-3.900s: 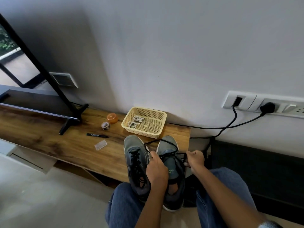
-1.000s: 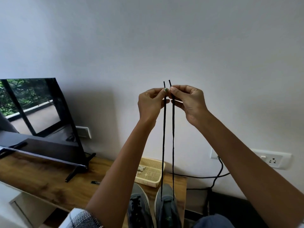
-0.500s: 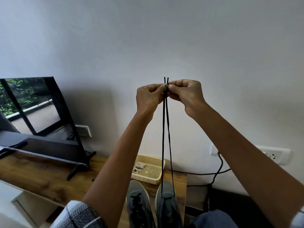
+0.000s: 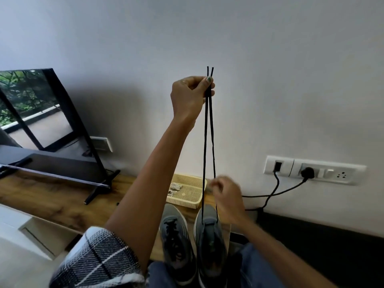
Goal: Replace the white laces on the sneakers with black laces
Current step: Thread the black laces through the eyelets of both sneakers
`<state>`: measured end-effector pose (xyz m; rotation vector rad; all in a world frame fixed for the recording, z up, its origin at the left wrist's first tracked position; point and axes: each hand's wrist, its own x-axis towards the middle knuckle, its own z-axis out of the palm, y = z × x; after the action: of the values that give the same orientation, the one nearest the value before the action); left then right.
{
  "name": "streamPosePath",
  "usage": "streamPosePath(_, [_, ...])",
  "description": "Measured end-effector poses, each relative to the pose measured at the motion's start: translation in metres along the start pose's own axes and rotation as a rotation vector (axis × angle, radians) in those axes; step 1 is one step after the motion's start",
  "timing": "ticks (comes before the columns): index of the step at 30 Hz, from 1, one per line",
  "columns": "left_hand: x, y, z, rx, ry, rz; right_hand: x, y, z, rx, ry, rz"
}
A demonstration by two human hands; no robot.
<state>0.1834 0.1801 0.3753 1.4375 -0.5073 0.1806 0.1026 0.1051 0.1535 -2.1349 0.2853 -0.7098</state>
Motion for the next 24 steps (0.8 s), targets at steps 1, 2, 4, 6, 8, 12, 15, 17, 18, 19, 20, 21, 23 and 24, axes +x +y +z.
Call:
streamPosePath(1, [0.001,-0.002,0.001,-0.01,0.004,-0.003,-0.017,0.021,0.017,-0.093,-0.141,0.054])
streamPosePath(2, [0.002,-0.002,0.002,-0.019,0.006,-0.003,-0.03,0.041,0.032,-0.196,-0.269,0.081])
streamPosePath(4, [0.003,-0.003,0.002,-0.035,0.011,-0.004,-0.048,0.071,0.056,-0.395,-0.503,0.087])
streamPosePath(6, [0.005,-0.004,0.001,-0.048,0.019,0.001,-0.056,0.09,0.072,-0.567,-0.653,0.104])
streamPosePath(8, [0.007,-0.005,-0.002,-0.048,0.029,0.009,-0.056,0.101,0.083,-0.648,-0.729,0.137])
streamPosePath(12, [0.01,-0.007,-0.002,-0.062,0.073,0.024,-0.051,0.114,0.1,-0.73,-0.86,0.225])
streamPosePath(15, [0.013,-0.002,0.002,-0.08,0.129,0.057,-0.048,0.121,0.104,-0.767,-0.949,0.289])
streamPosePath(17, [0.015,0.005,0.006,-0.076,0.138,0.096,-0.046,0.122,0.105,-0.79,-0.99,0.296])
streamPosePath(18, [0.017,0.009,0.008,-0.073,0.14,0.11,-0.045,0.124,0.105,-0.8,-1.003,0.296])
streamPosePath(19, [0.019,0.012,0.01,-0.072,0.143,0.117,-0.044,0.125,0.106,-0.806,-1.015,0.297])
streamPosePath(20, [0.02,0.015,0.012,-0.073,0.151,0.118,-0.042,0.126,0.107,-0.814,-1.031,0.299])
streamPosePath(21, [0.021,0.017,0.013,-0.077,0.162,0.117,-0.041,0.126,0.107,-0.829,-1.048,0.299])
streamPosePath(23, [0.023,0.02,0.015,-0.084,0.173,0.108,-0.042,0.125,0.107,-0.866,-1.074,0.291])
streamPosePath(24, [0.022,0.02,0.016,-0.084,0.169,0.105,-0.042,0.125,0.107,-0.879,-1.079,0.286])
